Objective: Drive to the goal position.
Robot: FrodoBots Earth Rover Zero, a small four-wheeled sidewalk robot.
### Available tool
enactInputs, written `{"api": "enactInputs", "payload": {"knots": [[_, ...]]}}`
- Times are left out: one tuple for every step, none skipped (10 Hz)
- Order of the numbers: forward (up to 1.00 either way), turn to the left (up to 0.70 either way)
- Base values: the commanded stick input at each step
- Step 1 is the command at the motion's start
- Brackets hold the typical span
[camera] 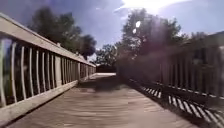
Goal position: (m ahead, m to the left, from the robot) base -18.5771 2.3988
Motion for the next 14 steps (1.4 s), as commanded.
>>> {"api": "enactInputs", "payload": {"knots": [[1.00, 0.00], [1.00, 0.00], [1.00, 0.00], [1.00, 0.00], [1.00, 0.00], [1.00, 0.00], [1.00, 0.00], [1.00, 0.00], [1.00, 0.00], [1.00, 0.00], [1.00, 0.00], [1.00, 0.00], [1.00, 0.00], [1.00, 0.00]]}}
